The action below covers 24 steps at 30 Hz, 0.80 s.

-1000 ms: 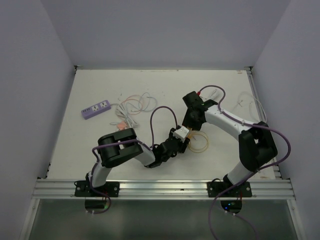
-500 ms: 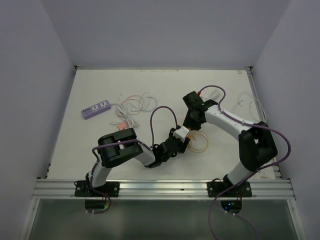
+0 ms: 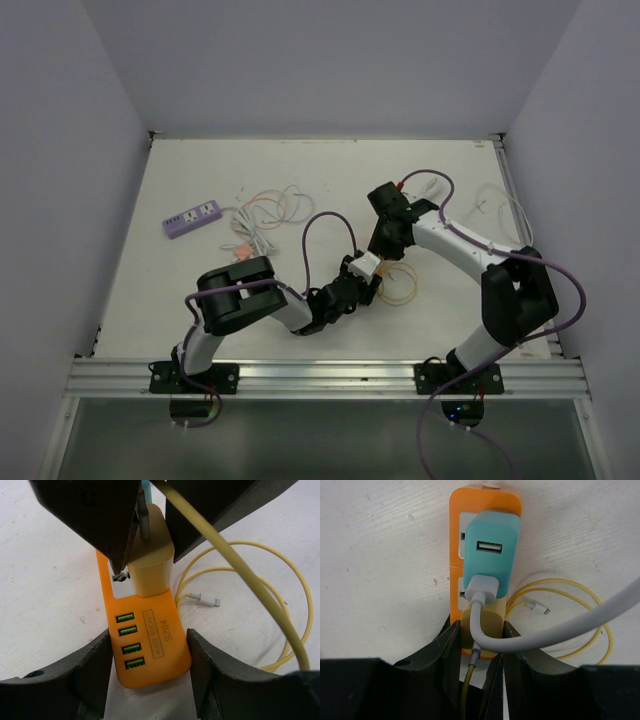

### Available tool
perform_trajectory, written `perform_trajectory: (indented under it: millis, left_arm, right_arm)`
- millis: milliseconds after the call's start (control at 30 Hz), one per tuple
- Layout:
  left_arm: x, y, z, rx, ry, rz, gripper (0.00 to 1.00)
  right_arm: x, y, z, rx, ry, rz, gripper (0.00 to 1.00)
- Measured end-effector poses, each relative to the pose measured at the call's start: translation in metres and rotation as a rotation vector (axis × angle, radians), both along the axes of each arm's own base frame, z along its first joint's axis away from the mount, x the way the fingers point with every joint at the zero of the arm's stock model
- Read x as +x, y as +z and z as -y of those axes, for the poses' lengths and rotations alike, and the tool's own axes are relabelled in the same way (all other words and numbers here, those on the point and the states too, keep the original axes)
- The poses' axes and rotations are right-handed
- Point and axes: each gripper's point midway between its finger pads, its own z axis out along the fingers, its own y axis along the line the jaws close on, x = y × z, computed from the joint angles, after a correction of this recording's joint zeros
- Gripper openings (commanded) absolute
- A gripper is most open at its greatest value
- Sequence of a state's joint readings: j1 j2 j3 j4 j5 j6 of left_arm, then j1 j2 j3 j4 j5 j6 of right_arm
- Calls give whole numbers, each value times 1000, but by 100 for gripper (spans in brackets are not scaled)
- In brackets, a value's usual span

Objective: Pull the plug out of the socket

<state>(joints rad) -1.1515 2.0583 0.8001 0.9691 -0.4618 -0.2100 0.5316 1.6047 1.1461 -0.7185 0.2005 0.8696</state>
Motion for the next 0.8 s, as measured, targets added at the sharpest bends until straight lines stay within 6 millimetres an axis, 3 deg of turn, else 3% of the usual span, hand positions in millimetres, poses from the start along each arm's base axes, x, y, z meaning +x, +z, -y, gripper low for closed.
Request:
perform_trajectory:
  millis: [400, 800]
  left_arm:
    - [4, -1, 1, -12, 6, -24, 7]
    - [10, 3, 6, -37, 24, -55, 0]
  right_arm:
    - [2, 2, 0, 4, 2, 8, 0]
    - [2, 16, 7, 31, -27, 84, 0]
